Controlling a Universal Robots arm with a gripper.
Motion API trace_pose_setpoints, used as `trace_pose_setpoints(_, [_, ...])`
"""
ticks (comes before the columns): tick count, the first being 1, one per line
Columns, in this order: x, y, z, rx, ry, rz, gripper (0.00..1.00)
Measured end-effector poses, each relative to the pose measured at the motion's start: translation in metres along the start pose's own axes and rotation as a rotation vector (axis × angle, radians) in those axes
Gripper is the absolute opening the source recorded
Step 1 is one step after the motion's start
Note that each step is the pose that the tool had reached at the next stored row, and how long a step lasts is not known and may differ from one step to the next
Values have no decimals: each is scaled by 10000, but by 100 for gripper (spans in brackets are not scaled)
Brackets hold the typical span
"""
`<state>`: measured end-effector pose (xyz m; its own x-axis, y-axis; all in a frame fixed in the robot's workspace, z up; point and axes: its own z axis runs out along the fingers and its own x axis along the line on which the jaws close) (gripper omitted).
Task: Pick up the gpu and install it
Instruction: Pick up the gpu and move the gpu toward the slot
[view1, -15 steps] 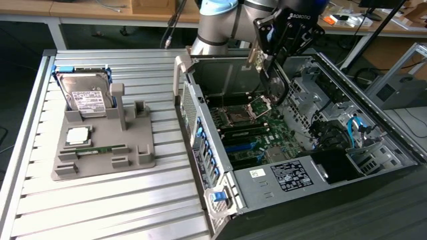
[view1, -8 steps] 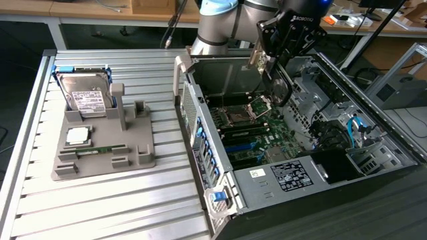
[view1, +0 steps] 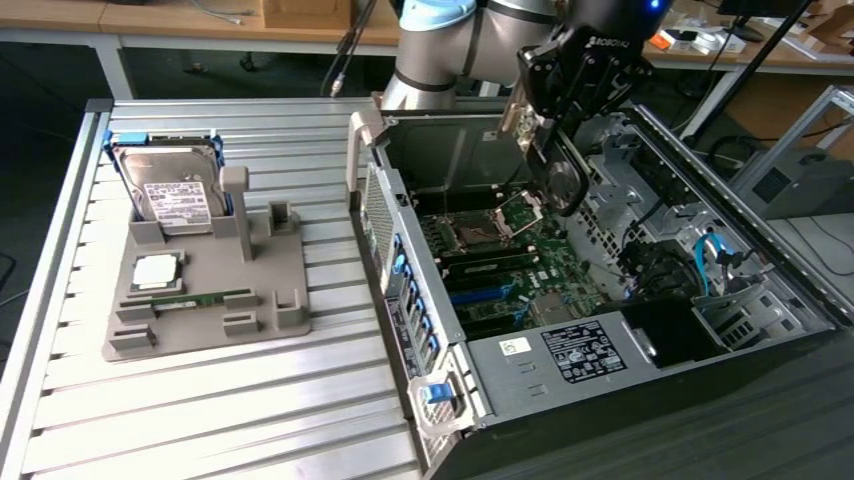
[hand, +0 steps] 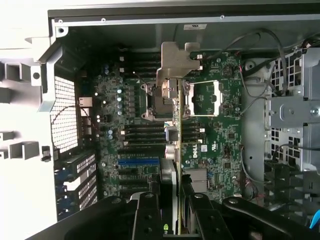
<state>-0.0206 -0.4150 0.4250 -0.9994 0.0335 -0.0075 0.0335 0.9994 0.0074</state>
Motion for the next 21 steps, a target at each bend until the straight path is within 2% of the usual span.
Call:
trace_pose_setpoints(14, [-48, -38, 74, 2, 3, -229, 27])
trace_pose_setpoints(21, [-154, -39, 104, 6, 6, -281, 27])
